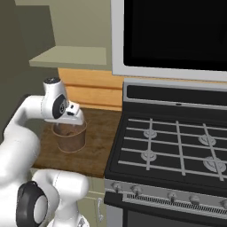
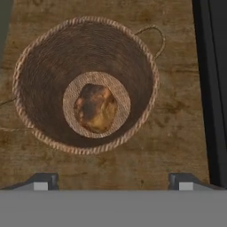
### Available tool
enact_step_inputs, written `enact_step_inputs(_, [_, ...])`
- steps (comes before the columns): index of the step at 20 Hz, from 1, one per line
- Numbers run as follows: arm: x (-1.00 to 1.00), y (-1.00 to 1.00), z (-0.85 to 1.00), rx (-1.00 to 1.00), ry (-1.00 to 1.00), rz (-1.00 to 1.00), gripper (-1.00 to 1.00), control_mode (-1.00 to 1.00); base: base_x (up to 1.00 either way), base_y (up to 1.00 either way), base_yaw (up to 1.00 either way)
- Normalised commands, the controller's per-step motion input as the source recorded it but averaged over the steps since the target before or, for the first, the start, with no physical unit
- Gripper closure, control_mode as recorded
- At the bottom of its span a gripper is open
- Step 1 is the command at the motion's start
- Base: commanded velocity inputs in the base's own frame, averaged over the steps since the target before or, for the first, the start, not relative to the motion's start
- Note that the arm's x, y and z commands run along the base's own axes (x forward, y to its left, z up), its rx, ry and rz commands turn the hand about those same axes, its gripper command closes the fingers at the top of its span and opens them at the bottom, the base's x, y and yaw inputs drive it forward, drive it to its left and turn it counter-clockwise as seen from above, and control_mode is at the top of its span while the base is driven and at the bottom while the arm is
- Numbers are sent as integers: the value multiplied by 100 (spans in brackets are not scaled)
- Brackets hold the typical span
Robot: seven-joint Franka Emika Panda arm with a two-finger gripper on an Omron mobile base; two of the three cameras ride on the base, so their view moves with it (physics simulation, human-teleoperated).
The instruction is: Open the cabinet, pick up the bread from the cabinet and place it in the basket. Then move the basket to the dining counter.
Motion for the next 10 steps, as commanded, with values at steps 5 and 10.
enact_step_inputs(5, [-13, -37, -11, 16, 0, -32, -100, -100, 0, 0, 0])
enact_step_inputs(10, [2, -29, -6, 19, 0, -29, -100, -100, 0, 0, 0])
